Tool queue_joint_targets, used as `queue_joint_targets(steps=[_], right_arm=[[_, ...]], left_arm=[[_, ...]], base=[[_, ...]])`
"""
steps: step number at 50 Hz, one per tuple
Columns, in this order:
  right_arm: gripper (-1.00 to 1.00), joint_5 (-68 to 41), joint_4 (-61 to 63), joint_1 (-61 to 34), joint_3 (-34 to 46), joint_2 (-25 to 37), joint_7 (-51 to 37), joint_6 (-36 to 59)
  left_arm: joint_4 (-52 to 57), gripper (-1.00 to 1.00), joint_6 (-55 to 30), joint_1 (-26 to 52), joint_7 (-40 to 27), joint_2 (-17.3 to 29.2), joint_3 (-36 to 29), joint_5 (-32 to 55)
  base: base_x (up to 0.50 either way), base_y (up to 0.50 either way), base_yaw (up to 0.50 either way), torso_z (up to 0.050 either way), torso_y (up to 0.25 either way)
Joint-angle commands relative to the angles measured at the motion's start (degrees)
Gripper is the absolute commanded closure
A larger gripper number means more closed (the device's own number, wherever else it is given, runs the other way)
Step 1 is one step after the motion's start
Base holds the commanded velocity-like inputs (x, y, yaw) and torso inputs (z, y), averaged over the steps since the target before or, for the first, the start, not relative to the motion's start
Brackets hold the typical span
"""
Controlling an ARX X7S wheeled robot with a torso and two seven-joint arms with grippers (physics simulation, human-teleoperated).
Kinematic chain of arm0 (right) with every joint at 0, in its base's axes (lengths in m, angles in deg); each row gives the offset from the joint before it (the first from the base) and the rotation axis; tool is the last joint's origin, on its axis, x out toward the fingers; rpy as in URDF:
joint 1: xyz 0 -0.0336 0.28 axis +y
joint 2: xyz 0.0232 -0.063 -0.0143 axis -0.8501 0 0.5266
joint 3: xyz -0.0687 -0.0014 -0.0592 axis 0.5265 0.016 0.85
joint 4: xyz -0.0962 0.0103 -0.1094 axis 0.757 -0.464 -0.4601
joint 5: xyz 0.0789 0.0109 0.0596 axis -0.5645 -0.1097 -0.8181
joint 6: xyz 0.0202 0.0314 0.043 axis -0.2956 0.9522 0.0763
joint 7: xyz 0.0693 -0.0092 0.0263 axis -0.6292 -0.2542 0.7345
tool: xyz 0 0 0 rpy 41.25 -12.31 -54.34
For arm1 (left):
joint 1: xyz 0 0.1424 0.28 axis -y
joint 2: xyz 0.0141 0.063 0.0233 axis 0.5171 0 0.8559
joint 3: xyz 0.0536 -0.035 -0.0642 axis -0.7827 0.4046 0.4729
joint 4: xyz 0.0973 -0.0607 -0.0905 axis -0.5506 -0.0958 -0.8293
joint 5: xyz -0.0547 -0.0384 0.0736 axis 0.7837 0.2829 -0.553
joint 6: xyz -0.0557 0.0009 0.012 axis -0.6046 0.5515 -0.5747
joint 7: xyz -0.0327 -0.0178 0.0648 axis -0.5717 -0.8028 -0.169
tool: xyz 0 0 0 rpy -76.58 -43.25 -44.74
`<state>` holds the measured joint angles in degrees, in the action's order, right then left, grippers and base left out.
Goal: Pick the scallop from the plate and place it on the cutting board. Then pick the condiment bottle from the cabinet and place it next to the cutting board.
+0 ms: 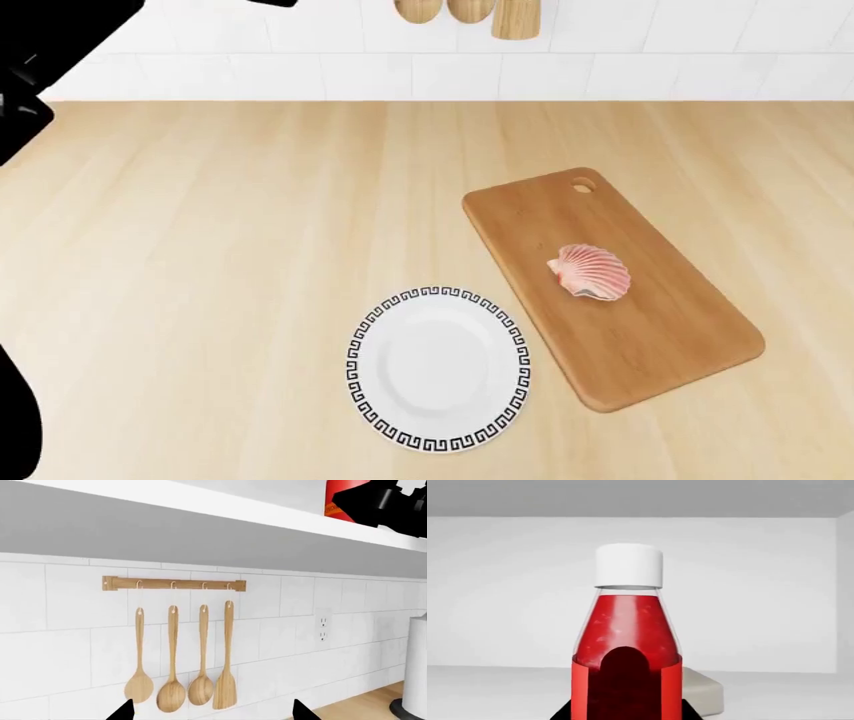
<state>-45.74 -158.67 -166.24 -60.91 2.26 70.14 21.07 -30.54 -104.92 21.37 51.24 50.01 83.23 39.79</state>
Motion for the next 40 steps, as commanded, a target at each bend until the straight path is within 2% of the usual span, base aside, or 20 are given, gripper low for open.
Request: queue_joint_targets(steps=[1,13,27,40], right_arm=[[1.00,0.1,-0.2,0.0,-0.1,0.0,0.7,-0.3],[1.00,1.0,-0.1,-0.5,-0.6,-0.5,1.5,-1.0],[1.00,1.4,1.9,-0.5,-1.0,-0.7,2.1,0.2],[1.00,-0.9,6.8,-0.5,-1.7,-1.5,2.7,3.5]], left_arm=[[0.0,-1.00,0.4,-0.2,-0.2,0.2,-0.2,0.4],[0.1,-1.00,1.3,-0.8,-1.6,0.2,1.1,2.0],[0.5,-1.00,1.1,-1.3,-3.4,0.7,1.2,4.3],[3.0,-1.00,0.2,-2.1,-6.7,2.3,1.8,7.9]], base=[[0.00,0.00,0.00,0.000,0.000],[0.00,0.00,0.00,0.000,0.000],[0.00,0.00,0.00,0.000,0.236],[0.00,0.00,0.00,0.000,0.002]])
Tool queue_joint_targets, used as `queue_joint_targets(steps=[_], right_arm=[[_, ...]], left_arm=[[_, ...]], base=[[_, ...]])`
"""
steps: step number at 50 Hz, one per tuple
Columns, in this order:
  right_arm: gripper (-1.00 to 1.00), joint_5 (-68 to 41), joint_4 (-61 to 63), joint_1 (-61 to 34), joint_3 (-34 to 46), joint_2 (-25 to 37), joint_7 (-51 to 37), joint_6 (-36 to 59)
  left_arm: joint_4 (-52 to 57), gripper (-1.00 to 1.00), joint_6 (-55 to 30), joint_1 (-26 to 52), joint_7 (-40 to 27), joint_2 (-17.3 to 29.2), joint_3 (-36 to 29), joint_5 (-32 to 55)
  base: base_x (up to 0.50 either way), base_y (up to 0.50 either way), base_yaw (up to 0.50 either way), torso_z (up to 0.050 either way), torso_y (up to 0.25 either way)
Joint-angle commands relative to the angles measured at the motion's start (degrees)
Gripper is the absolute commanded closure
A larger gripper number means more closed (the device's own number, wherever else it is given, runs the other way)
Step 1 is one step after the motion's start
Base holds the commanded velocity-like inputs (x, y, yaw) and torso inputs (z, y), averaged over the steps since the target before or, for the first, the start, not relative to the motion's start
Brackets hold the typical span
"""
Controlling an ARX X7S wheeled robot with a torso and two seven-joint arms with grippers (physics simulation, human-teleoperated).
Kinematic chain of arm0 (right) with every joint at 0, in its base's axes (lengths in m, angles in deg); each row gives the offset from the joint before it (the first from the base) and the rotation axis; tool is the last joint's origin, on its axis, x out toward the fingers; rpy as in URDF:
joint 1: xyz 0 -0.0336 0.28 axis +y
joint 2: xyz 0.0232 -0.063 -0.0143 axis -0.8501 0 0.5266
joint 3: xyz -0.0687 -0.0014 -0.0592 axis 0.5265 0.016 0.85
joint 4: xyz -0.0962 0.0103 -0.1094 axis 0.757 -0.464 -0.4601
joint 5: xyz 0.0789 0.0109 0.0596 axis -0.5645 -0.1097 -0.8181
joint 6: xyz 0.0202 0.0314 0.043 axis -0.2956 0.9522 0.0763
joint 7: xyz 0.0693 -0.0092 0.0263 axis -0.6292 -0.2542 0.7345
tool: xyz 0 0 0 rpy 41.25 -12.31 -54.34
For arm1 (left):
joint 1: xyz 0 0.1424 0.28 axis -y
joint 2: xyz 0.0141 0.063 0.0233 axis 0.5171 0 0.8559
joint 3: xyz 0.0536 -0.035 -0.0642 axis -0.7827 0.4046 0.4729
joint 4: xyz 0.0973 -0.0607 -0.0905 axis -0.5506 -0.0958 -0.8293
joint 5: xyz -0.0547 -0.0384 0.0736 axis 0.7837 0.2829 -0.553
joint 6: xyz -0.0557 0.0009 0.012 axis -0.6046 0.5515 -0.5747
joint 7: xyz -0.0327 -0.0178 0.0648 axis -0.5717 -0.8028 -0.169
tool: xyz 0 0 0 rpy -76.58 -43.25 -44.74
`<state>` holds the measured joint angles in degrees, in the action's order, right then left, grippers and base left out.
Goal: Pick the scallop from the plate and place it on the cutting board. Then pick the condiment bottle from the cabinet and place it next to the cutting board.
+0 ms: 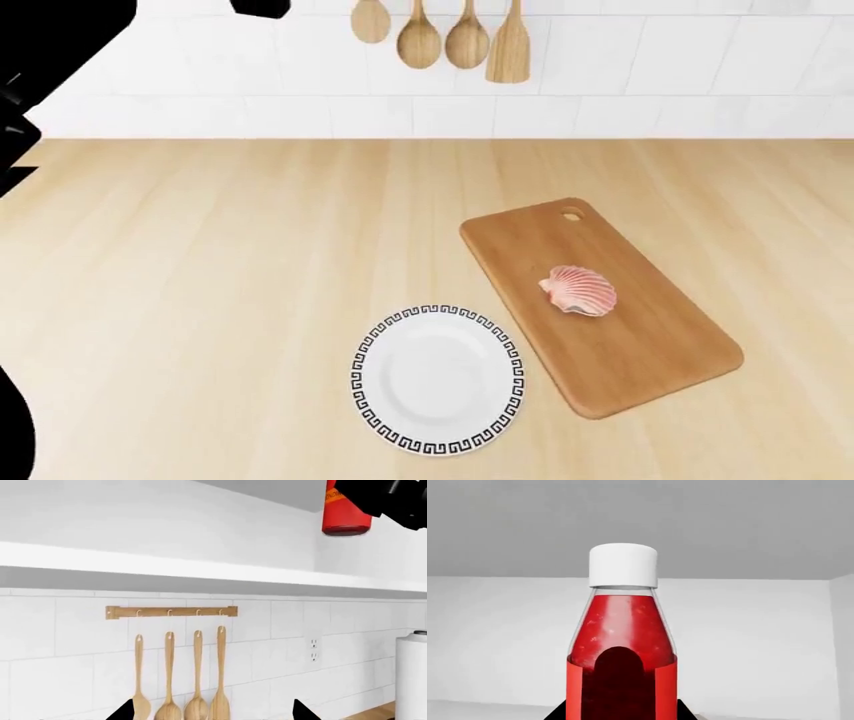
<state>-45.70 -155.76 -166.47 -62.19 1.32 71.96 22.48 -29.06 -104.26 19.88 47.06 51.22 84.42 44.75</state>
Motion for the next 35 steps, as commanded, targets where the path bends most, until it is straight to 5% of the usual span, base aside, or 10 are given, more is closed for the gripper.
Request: queue_joint_targets(steps=[1,35], right_arm=[[1.00,-1.2,4.5,-0.3,-0.5,-0.7,0.8,2.4],[1.00,-32.0,26.7,-0.3,-2.8,-0.7,-7.2,16.9]], left_arm=[[1.6,-1.00,-0.6,-0.6,-3.0,1.3,0.8,3.4],[4.8,-1.00,-0.6,-1.4,-10.9,4.5,1.1,11.8]], base=[[0.00,0.00,0.00,0.000,0.000],[0.00,0.00,0.00,0.000,0.000]])
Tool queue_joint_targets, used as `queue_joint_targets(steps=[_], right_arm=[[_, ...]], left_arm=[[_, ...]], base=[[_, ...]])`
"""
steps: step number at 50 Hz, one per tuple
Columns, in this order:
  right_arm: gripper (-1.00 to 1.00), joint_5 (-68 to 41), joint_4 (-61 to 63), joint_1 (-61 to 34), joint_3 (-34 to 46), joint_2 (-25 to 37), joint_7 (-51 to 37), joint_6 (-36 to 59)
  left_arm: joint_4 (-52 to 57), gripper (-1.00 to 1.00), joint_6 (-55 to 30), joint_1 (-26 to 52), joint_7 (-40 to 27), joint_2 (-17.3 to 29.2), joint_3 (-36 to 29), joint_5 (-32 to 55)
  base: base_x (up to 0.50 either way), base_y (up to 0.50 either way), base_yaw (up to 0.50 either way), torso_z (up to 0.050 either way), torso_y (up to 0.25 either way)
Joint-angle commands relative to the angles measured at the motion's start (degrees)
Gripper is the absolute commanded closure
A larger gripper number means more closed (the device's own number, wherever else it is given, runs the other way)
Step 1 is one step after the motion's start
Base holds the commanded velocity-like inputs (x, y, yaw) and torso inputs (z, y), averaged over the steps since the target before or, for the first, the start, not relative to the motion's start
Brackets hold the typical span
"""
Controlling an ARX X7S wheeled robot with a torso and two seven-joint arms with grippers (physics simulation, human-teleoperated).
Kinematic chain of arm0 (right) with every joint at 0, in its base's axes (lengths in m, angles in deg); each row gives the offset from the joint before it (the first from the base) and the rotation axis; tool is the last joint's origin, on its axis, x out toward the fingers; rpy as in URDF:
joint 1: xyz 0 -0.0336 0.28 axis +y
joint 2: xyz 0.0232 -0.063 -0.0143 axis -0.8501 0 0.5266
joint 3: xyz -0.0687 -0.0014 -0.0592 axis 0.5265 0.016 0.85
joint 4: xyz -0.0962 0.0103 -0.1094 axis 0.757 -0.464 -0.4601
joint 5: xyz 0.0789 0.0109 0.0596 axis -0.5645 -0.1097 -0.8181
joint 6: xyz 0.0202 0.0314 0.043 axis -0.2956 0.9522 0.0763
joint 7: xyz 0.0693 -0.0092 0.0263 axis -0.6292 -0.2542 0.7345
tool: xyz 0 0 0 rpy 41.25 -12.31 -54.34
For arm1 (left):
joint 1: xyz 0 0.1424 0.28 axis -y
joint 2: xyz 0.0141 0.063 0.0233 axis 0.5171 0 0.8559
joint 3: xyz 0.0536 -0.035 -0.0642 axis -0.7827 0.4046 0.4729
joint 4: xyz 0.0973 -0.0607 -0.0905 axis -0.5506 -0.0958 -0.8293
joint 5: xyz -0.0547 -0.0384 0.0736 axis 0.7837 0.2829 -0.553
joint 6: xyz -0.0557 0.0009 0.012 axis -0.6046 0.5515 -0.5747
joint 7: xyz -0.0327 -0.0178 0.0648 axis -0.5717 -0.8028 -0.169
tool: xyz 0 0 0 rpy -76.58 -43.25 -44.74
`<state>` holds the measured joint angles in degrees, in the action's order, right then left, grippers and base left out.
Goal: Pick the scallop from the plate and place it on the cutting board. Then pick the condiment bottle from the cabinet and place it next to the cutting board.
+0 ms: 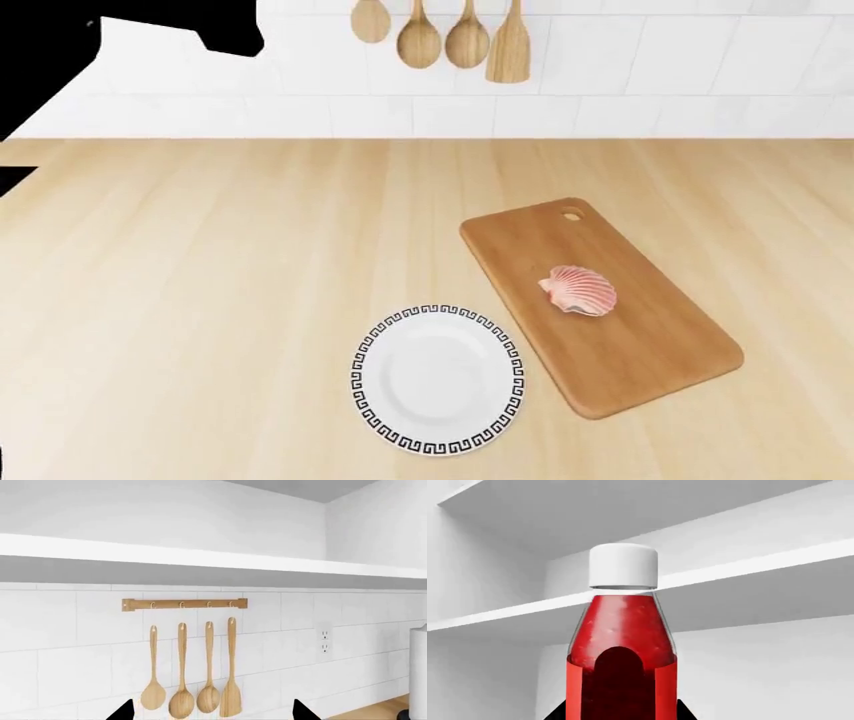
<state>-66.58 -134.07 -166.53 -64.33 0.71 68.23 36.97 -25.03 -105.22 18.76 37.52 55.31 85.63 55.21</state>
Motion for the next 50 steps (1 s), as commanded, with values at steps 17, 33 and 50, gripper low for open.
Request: queue_joint_targets(steps=[17,33,50], right_arm=[[1.00,-32.1,25.5,3.4,-7.4,-1.2,-21.4,14.9],[1.00,-62.7,44.5,11.6,-8.9,-1.2,-51.7,18.7],[1.00,-93.9,54.2,11.5,-5.9,1.4,-77.8,17.4]], left_arm=[[1.3,-1.00,1.1,-0.3,-2.3,0.5,-0.8,1.7],[1.3,-1.00,1.2,0.5,-3.2,1.3,-1.7,1.8],[2.1,-1.00,1.9,0.8,-5.3,1.7,-2.5,3.9]], base=[[0.00,0.00,0.00,0.000,0.000],[0.00,0.00,0.00,0.000,0.000],[0.00,0.00,0.00,0.000,0.000]])
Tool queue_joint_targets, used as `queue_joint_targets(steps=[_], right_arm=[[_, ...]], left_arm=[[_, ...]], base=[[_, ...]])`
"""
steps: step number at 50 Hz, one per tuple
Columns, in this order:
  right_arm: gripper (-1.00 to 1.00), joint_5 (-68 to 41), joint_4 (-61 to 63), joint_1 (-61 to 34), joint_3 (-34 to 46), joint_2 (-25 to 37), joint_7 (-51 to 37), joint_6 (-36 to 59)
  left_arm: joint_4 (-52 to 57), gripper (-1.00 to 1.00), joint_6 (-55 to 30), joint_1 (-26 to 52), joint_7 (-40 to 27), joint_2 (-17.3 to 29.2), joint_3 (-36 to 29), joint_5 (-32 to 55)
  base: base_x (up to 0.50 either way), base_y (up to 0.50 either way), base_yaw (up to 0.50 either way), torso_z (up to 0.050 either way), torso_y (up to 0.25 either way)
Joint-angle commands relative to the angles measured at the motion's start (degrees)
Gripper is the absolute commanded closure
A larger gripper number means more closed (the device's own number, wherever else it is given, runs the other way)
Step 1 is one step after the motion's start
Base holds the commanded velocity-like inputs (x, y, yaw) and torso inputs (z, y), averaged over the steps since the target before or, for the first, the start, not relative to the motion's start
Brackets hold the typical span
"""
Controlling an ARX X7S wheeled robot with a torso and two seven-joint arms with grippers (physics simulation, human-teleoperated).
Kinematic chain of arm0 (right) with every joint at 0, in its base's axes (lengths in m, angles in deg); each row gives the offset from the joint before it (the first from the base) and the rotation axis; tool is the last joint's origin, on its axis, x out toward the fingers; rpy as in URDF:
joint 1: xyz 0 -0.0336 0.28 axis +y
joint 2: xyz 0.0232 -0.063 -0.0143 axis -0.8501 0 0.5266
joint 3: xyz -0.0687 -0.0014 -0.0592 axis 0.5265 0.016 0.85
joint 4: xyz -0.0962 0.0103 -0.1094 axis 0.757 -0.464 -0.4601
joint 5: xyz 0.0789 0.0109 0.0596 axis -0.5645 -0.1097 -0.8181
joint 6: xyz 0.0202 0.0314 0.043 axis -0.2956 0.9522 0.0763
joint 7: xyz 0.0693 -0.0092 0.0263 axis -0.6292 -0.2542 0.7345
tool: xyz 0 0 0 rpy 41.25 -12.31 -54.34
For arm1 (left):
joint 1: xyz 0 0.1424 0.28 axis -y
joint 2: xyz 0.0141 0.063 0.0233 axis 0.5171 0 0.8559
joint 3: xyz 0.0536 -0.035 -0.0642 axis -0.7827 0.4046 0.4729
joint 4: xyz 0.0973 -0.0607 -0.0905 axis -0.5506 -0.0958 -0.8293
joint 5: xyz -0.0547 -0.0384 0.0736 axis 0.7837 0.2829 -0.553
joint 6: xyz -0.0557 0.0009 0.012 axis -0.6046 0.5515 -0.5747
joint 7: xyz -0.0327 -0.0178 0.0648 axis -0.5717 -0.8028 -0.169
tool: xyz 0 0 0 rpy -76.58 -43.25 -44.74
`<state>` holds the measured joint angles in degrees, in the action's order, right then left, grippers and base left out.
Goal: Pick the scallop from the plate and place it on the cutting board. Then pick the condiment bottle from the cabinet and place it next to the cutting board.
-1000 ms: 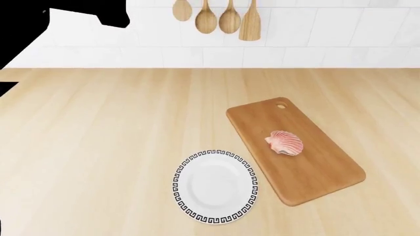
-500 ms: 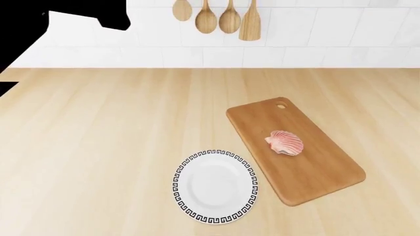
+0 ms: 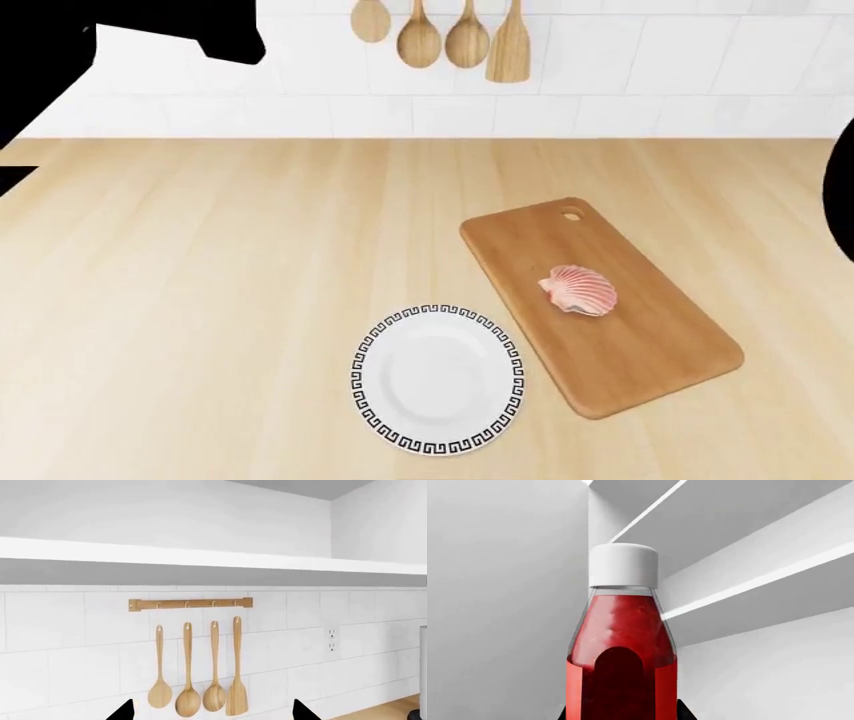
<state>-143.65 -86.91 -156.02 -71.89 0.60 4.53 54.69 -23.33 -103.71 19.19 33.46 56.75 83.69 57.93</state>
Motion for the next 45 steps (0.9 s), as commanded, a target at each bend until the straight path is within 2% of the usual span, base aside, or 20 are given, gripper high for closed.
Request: queue_joint_targets(steps=[1,14,17,24,45], right_arm=[[1.00,-17.5,7.1,0.9,1.9,1.7,-14.5,-0.5],[1.00,-25.0,14.1,4.6,4.9,1.9,-21.4,-6.4],[1.00,-25.5,18.3,8.2,5.6,1.8,-22.5,-6.8],[1.00,-23.3,25.7,17.6,6.1,2.3,-19.8,-4.3],[1.00,-21.2,37.7,32.5,6.3,3.0,-11.2,0.4]], left_arm=[[0.4,-1.00,0.4,0.4,-1.4,0.3,-0.6,1.3],[0.7,-1.00,0.9,-0.3,-1.5,0.4,-1.0,1.2],[0.7,-1.00,1.0,-0.4,-1.4,0.4,-1.0,1.1],[0.6,-1.00,1.3,-0.3,-1.3,0.5,-1.3,1.2],[1.0,-1.00,2.1,-0.7,-1.6,0.8,-1.8,1.5]], base=[[0.00,0.00,0.00,0.000,0.000],[0.00,0.00,0.00,0.000,0.000],[0.00,0.00,0.00,0.000,0.000],[0.00,0.00,0.00,0.000,0.000],[0.00,0.00,0.00,0.000,0.001]])
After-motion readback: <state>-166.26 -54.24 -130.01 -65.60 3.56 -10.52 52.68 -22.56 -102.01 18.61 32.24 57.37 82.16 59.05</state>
